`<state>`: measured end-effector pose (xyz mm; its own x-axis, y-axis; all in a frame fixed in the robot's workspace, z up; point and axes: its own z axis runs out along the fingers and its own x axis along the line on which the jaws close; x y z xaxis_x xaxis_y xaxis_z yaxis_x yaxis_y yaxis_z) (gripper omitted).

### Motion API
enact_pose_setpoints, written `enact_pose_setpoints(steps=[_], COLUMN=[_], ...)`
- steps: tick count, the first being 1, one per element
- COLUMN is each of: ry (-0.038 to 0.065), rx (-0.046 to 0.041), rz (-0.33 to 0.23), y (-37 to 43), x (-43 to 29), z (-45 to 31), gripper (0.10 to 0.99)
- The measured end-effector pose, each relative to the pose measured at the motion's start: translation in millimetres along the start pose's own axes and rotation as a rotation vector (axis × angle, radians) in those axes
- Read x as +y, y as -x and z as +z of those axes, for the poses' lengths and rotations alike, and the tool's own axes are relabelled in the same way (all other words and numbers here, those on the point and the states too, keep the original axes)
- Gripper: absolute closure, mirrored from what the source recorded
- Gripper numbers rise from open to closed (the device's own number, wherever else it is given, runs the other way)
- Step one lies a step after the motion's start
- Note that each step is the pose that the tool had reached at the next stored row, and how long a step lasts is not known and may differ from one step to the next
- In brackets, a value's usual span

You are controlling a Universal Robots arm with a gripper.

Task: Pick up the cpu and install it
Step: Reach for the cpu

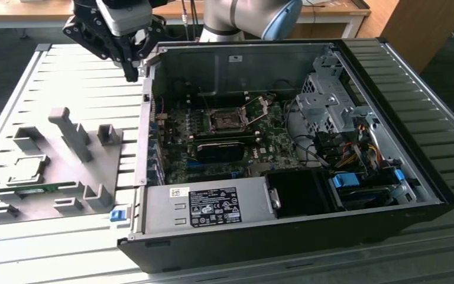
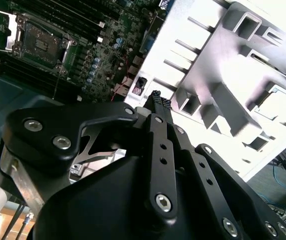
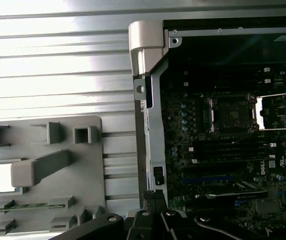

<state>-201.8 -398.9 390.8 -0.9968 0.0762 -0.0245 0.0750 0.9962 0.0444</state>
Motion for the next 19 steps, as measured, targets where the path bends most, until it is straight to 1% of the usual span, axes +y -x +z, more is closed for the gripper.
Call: enact_pose_setpoints(steps=[19], ry=[0.0], rx=[0.0], rz=[0.0], y=[-10.6], x=[-0.8], z=[0.1], gripper=[0.98])
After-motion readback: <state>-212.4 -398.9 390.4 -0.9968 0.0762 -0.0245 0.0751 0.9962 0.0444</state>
